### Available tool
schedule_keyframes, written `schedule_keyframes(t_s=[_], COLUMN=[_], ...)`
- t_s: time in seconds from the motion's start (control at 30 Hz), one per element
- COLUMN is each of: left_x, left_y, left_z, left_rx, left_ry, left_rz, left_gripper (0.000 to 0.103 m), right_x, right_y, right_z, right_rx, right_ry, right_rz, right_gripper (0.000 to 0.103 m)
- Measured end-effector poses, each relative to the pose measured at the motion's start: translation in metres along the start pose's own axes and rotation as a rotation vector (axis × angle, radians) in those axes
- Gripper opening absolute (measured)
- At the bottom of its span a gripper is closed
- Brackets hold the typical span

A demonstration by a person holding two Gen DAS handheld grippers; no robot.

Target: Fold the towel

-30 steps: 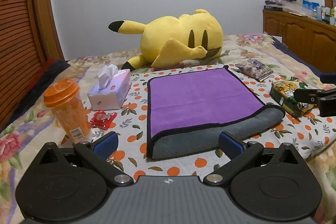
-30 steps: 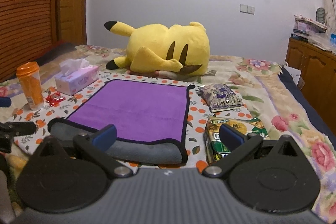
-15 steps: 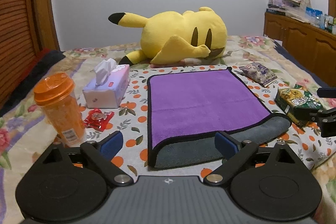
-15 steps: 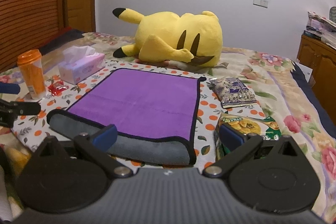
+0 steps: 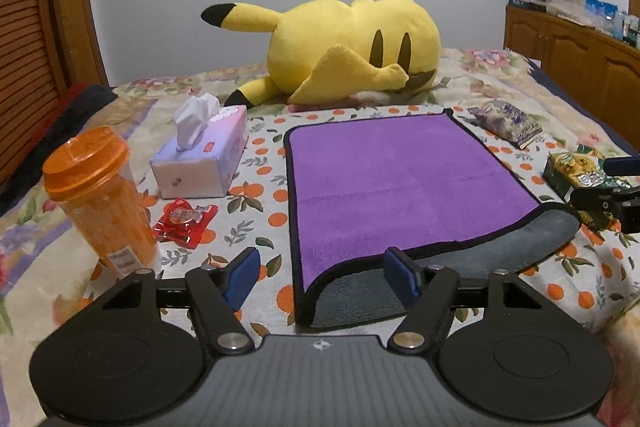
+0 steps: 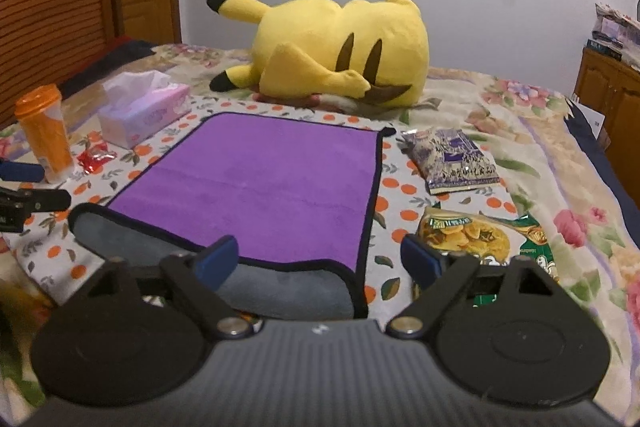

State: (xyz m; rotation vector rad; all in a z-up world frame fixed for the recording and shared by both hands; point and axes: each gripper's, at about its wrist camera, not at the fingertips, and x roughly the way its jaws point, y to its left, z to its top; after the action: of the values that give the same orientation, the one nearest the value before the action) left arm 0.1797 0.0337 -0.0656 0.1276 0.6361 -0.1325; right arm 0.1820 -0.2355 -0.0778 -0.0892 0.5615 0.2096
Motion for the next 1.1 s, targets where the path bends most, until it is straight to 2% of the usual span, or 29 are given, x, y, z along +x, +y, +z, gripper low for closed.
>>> schedule_keyframes(t_s=[0.37,0.53,0.9,1.0,1.1], left_x=[0.025,0.036,0.055,0.056,0.057], left_y=[0.005,0.006,0.008,0.007,0.007], left_z=[0.001,-0.001,-0.010,-0.011,-0.012], left_rx=[0.022,0.031,0.033,0.031,0.028], left_ry=[0.053,0.085,0.169,0.185,0.189], left_rz=[-0.032,-0.036,-0.043,-0.047,-0.050], left_gripper=[0.063,0.055,0.049,0.047,0.046], right_x=[0.018,0.030,0.044,0.047,0.050], right_y=[-0.022,-0.022,-0.022,-0.023,-0.023], right_z=[-0.001,-0.005,-0.013,-0.014,-0.015], right_rx=[0.057,0.055,0.068,0.065,0.068], right_ry=[0.065,0.119,0.198,0.214,0.221], right_rz=[0.013,0.052,0.107,0.113,0.127], right_gripper=[0.084,0.080,0.077,0.075,0.068])
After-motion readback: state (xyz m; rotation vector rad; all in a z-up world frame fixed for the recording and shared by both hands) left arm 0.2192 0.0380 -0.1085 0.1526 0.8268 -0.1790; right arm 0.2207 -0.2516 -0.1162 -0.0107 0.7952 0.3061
